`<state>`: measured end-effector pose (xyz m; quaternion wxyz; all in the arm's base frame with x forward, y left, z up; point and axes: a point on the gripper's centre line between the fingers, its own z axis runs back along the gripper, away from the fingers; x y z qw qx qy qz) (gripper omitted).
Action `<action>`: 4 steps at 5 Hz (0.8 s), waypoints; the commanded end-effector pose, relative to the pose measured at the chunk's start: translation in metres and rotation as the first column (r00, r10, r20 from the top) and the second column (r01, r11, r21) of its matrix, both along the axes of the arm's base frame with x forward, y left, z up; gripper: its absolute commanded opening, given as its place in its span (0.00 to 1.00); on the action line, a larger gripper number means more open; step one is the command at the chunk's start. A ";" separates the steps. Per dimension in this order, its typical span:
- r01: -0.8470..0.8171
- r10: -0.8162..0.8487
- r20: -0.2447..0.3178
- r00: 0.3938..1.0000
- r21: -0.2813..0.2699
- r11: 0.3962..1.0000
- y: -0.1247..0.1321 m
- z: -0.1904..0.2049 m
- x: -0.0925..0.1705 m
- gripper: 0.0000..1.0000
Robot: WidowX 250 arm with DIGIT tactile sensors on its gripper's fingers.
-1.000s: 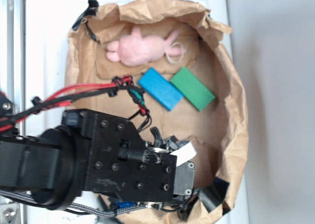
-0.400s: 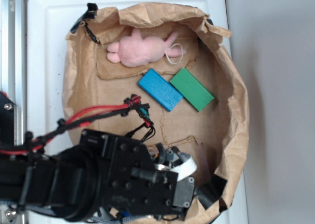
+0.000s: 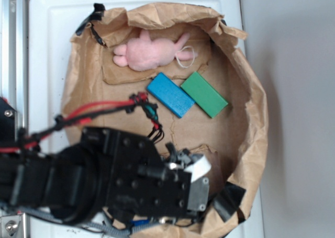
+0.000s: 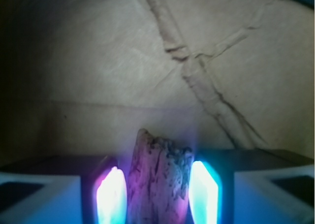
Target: Grab the wood chip.
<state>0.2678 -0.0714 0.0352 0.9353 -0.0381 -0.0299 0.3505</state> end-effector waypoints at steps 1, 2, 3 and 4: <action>-0.073 0.065 0.159 0.985 0.041 0.996 0.065 0.087 0.017 0.00; -0.131 0.101 0.206 0.973 0.139 0.982 0.085 0.119 0.015 0.00; -0.155 0.125 0.213 0.969 0.135 0.979 0.096 0.145 0.011 0.00; -0.136 0.088 0.253 0.964 0.178 0.975 0.096 0.154 0.006 0.00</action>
